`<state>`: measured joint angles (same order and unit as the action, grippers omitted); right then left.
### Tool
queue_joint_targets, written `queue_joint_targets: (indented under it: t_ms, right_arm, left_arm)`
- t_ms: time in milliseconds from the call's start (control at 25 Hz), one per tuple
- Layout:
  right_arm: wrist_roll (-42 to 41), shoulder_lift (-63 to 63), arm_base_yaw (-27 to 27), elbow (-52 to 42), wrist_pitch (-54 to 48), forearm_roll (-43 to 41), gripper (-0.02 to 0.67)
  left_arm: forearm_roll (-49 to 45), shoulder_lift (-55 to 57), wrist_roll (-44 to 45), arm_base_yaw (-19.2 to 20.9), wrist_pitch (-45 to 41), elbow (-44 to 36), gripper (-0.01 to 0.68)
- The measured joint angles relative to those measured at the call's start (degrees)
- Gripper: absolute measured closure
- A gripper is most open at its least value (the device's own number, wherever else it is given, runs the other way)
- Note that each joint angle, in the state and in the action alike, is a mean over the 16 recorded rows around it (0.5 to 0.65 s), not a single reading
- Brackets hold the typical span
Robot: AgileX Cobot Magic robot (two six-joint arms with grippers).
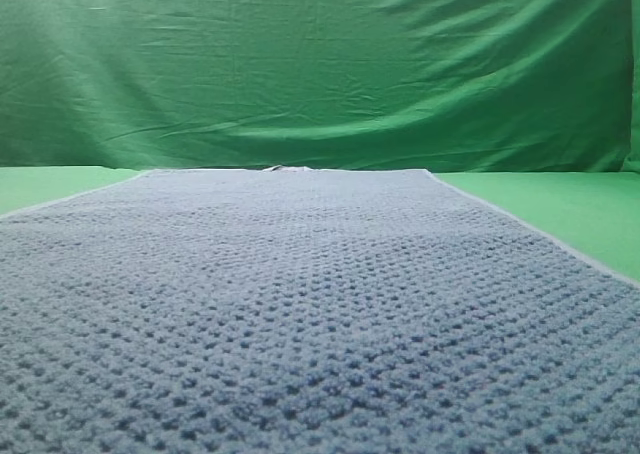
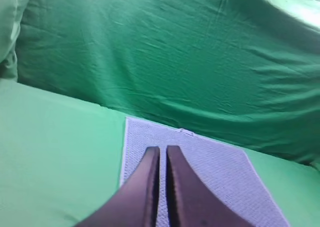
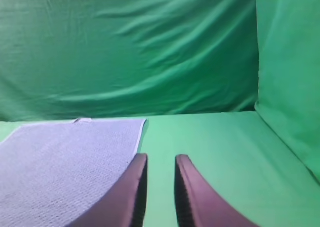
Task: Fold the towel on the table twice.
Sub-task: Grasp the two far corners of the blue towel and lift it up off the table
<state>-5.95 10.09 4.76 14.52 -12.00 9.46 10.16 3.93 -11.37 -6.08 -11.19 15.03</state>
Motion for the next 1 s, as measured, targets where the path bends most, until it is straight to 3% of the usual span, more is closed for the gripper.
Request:
queue_joint_targets:
  t_ms: [560,1000]
  right_arm:
    - [-2.22,18.49,0.78,9.06,1.08,3.31,0.545]
    - [-8.06,35.81,1.92,24.46,-14.43,4.17,0.581]
  left_arm:
    - [4.01,7.3,4.64,0.0,-8.16,8.08,0.626]
    - [4.89,28.3,17.06,-1.02,-21.57,19.52,0.626]
